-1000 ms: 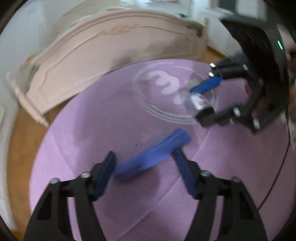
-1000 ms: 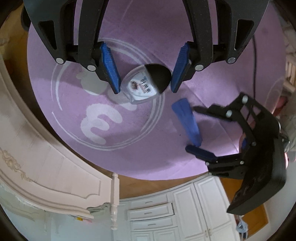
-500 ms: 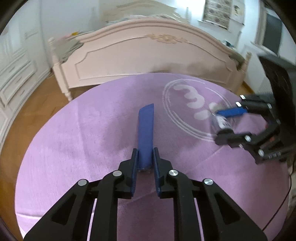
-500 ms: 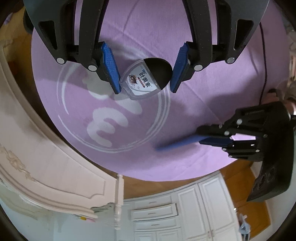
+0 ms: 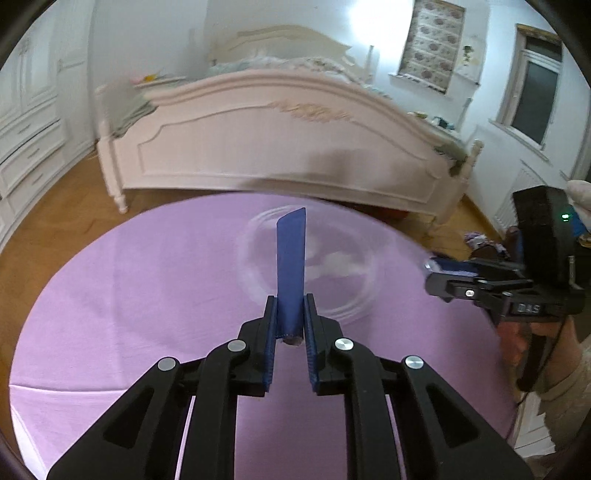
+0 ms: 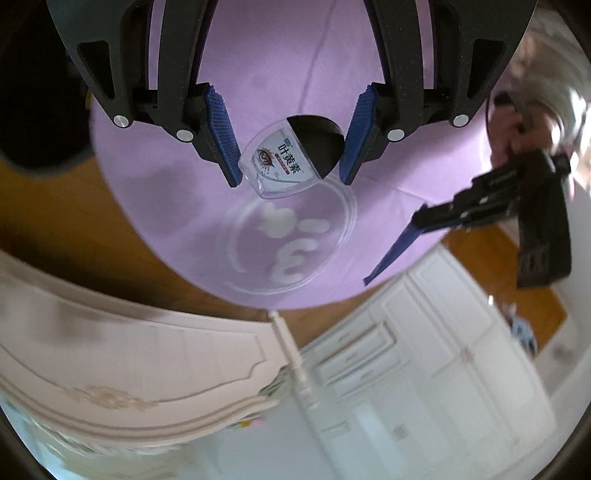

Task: Collect trash
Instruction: 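Drop the blue stick into the bin while the right tool drops the eye-drop box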

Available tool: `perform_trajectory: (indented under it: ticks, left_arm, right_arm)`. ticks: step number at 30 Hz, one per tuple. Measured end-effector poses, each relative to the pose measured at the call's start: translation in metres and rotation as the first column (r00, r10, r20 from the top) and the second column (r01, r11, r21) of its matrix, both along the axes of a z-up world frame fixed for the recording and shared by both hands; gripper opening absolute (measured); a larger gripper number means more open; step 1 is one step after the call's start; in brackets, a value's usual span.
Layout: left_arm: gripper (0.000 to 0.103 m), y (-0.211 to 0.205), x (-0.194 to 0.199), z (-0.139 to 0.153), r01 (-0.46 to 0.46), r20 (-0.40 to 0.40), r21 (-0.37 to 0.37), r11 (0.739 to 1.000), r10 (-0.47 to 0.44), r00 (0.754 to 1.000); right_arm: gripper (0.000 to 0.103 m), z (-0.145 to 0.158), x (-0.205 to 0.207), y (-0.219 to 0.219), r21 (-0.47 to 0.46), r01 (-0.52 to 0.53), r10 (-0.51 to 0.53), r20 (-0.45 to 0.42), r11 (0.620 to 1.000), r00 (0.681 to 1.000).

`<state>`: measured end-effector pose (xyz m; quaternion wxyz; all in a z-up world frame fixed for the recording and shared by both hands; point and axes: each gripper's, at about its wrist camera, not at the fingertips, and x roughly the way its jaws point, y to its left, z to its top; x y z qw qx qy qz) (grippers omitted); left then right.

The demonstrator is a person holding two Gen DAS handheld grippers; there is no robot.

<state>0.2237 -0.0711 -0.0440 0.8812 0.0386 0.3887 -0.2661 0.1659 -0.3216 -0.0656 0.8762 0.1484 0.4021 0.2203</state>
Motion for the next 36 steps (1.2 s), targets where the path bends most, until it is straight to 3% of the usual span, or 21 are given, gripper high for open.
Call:
perform_trajectory:
  ticks: [8,18,26,36]
  left_arm:
    - [0.015,-0.076,-0.023,0.014,0.114,0.038,-0.020,0.993,-0.113,0.993]
    - [0.015,-0.173,-0.041,-0.001,0.253,-0.007,-0.030,0.967,-0.254,0.967]
    - [0.015,-0.232,-0.046,-0.022,0.327,-0.064,-0.029,0.945,-0.328,0.943]
    - [0.015,-0.264,-0.046,-0.048,0.369,-0.137,-0.025,0.929,-0.369,0.919]
  right_arm:
    - [0.055,0.004,-0.038,-0.079,0.083,0.168,-0.169,0.001,0.982,0.986]
    - [0.055,-0.023,-0.072,-0.162,0.161,0.342,-0.339,-0.050,0.926,0.940]
    - [0.055,-0.056,-0.083,-0.194,0.169,0.419,-0.406,-0.105,0.892,0.908]
    - [0.055,-0.086,-0.082,-0.216,0.168,0.474,-0.450,-0.160,0.864,0.878]
